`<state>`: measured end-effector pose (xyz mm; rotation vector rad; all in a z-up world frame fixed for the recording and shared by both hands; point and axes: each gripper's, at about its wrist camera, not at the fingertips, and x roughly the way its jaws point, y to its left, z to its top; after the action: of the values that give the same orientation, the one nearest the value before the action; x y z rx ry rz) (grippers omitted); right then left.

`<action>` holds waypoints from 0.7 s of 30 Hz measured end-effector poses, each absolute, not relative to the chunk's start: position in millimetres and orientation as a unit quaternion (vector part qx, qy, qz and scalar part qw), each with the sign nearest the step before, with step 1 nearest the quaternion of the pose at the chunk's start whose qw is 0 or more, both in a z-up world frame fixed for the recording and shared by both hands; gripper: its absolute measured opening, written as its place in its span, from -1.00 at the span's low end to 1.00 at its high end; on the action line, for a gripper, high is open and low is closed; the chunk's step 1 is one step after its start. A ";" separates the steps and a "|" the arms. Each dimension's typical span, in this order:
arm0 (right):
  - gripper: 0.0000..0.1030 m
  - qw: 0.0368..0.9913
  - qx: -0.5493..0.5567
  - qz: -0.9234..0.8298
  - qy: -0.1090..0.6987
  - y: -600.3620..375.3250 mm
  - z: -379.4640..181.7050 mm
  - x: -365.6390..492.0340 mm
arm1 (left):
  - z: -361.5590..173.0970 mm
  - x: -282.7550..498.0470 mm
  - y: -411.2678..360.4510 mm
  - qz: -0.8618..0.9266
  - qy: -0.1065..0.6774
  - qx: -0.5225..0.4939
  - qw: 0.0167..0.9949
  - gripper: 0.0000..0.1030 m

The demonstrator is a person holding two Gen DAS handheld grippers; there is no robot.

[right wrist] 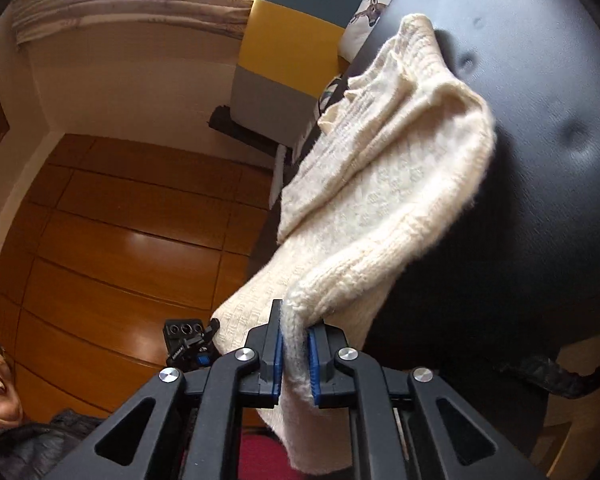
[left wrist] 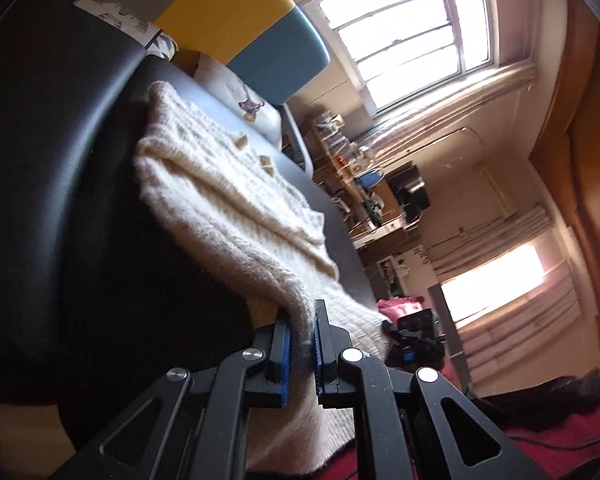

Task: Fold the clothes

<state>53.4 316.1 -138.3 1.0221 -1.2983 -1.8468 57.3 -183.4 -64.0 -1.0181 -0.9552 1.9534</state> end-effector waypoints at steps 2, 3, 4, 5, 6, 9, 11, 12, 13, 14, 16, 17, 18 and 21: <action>-0.82 0.314 0.377 -0.704 -0.513 311.3 -134.3 23.9 | -53.6 32.2 -184.2 0.751 -0.392 -0.379 0.373 -0.82; -0.82 0.308 0.372 -0.704 -0.522 308.3 -132.4 8.5 | -51.5 15.8 -186.1 0.746 -0.407 -0.374 0.372 -0.82; -0.82 0.301 0.366 -0.703 -0.530 305.3 -130.5 -7.0 | -49.9 -1.4 -188.3 0.740 -0.424 -0.369 0.370 -0.82; -0.82 0.284 0.368 -0.704 -0.537 307.8 -133.2 -27.3 | -56.1 -23.8 -191.8 0.736 -0.445 -0.372 0.349 -0.81; -0.82 0.260 0.374 -0.703 -0.545 310.4 -140.4 -48.4 | -63.6 -47.1 -195.6 0.731 -0.466 -0.377 0.325 -0.81; -0.76 0.185 0.411 -0.678 -0.580 317.6 -173.9 -104.9 | -103.2 -108.3 -202.6 0.709 -0.511 -0.422 0.241 -0.81; -0.68 0.156 0.423 -0.658 -0.603 320.1 -192.9 -121.1 | -136.7 -145.4 -205.4 0.689 -0.529 -0.463 0.178 -0.81; -0.63 0.142 0.428 -0.648 -0.614 321.2 -201.9 -128.1 | -146.6 -154.9 -204.1 0.683 -0.530 -0.474 0.170 -0.81; -0.60 0.143 0.428 -0.641 -0.620 322.8 -206.6 -129.9 | -155.2 -162.7 -202.2 0.678 -0.529 -0.483 0.166 -0.81; -0.60 0.147 0.427 -0.636 -0.625 324.6 -209.9 -130.0 | -159.5 -166.0 -200.1 0.679 -0.526 -0.485 0.164 -0.81; -0.60 0.158 0.424 -0.630 -0.631 327.4 -214.5 -129.5 | -162.7 -171.0 -199.3 0.674 -0.531 -0.484 0.171 -0.80; -0.59 0.163 0.423 -0.627 -0.634 330.8 -215.4 -122.9 | -163.4 -172.8 -199.6 0.672 -0.533 -0.484 0.173 -0.80; -0.59 0.169 0.423 -0.622 -0.637 335.0 -216.4 -114.5 | -164.2 -174.6 -199.0 0.673 -0.530 -0.486 0.174 -0.79; -0.59 0.182 0.425 -0.621 -0.633 345.7 -220.0 -99.7 | -165.9 -175.7 -196.0 0.679 -0.515 -0.493 0.176 -0.79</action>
<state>-99.7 345.7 -220.0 1.2003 -1.7883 -1.7522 -175.7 -196.0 -165.9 -1.3970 -1.4573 1.9213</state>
